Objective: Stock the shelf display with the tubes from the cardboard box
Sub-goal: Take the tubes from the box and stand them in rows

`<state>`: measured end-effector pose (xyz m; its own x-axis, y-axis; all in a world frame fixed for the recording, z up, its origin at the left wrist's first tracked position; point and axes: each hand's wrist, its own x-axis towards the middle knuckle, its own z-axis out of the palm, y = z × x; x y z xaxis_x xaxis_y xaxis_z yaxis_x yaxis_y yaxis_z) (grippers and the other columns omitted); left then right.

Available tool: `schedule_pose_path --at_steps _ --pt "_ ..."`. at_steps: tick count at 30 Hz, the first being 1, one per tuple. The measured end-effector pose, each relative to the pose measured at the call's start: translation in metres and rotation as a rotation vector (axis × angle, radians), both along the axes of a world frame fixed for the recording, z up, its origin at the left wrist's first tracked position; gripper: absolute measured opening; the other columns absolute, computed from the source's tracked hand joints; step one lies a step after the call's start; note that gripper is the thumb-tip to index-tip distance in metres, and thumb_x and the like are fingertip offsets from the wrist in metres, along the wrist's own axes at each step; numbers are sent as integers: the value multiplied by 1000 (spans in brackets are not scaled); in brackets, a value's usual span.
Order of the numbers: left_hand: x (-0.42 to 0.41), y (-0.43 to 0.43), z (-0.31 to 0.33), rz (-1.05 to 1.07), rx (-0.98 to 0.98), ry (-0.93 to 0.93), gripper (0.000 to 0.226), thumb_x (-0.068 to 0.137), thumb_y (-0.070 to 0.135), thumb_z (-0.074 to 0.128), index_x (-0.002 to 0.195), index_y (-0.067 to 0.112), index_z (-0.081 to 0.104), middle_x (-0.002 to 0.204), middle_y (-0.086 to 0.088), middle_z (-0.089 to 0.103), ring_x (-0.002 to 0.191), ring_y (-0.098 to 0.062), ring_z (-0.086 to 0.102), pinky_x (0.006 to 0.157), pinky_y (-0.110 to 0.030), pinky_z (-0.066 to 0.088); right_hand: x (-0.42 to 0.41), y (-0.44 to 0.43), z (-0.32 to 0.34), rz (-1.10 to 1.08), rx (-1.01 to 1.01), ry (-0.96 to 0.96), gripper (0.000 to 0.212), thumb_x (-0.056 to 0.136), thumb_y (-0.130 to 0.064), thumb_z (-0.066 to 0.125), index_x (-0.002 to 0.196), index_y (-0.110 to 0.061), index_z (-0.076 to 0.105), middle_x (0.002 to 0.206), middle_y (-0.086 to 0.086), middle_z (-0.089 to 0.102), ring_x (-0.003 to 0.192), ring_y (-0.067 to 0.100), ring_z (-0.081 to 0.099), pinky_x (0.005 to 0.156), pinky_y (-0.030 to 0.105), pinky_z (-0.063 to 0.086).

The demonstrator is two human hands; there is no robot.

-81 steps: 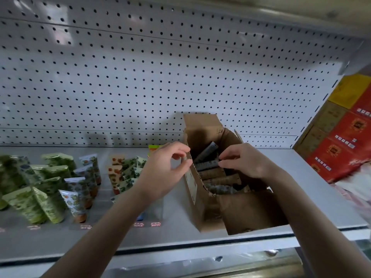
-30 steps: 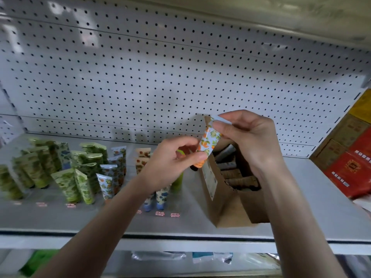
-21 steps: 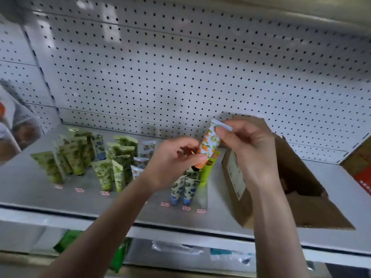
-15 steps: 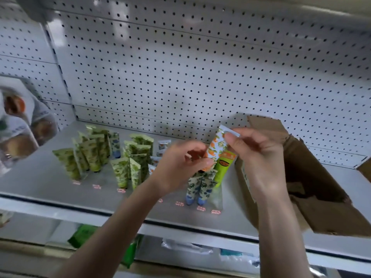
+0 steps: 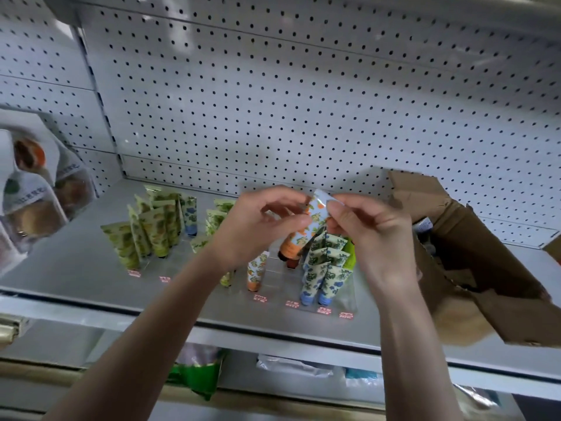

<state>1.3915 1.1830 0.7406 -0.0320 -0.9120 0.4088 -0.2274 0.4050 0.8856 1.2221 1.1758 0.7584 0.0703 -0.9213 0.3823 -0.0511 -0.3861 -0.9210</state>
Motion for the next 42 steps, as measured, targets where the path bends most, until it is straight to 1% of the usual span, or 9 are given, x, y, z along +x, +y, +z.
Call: schedule_pose_path --at_steps 4,7,10,13,16,22,30,35,42 --pt "15 3 -5 4 13 -42 14 74 9 76 85 16 70 77 9 69 72 -6 63 71 -22 49 17 3 -9 8 -3 123 19 82 -8 69 79 -27 72 62 -10 68 59 9 61 63 27 53" --pt "20 6 -6 5 4 -51 18 75 2 73 82 18 69 73 13 68 70 -3 62 71 -18 49 24 3 -16 -9 1 188 9 82 -10 70 87 -16 74 62 -15 66 57 1 58 62 19 48" --pt "22 5 -7 29 14 -69 23 74 3 74 84 23 68 74 12 68 72 -4 64 73 -19 52 27 2 -18 -40 -22 232 9 81 -11 71 86 -18 75 73 -13 70 63 0 62 69 21 50" --pt "23 0 -6 31 32 -89 19 77 8 73 88 23 69 83 2 69 77 -14 68 76 -34 56 30 -1 -17 -66 -73 259 17 81 -10 71 80 -27 73 71 -17 70 63 -3 62 69 17 49" --pt "27 -9 -2 42 4 -123 5 81 14 70 84 18 70 74 11 68 71 -8 65 72 -26 53 33 -7 -15 -112 -97 292 24 80 -9 72 76 -33 70 67 -22 68 63 -2 63 67 16 49" --pt "32 -29 3 59 -33 -229 6 81 12 70 86 15 71 80 6 71 75 -9 66 76 -27 54 41 -25 -17 -199 -127 388 12 78 -9 75 81 -21 75 79 -5 70 70 5 65 71 22 53" --pt "42 -58 1 76 -72 -376 7 82 16 69 85 11 72 77 2 71 71 -12 65 72 -30 52 52 -55 -18 -217 -115 447 10 78 -9 74 85 -16 76 78 -9 69 71 2 65 75 24 53" --pt "43 -74 -2 90 -57 -404 5 81 15 69 81 11 72 73 3 70 66 -8 64 66 -22 52 54 -74 -23 -208 -134 493 11 79 -5 72 84 -14 76 73 -13 66 70 1 63 73 20 52" --pt "43 -93 -7 60 -18 -477 6 80 15 68 80 10 71 73 3 70 69 -11 66 72 -34 54 54 -89 -28 -172 -156 534 12 78 -2 71 81 -12 77 72 -12 67 68 -2 63 73 17 52"
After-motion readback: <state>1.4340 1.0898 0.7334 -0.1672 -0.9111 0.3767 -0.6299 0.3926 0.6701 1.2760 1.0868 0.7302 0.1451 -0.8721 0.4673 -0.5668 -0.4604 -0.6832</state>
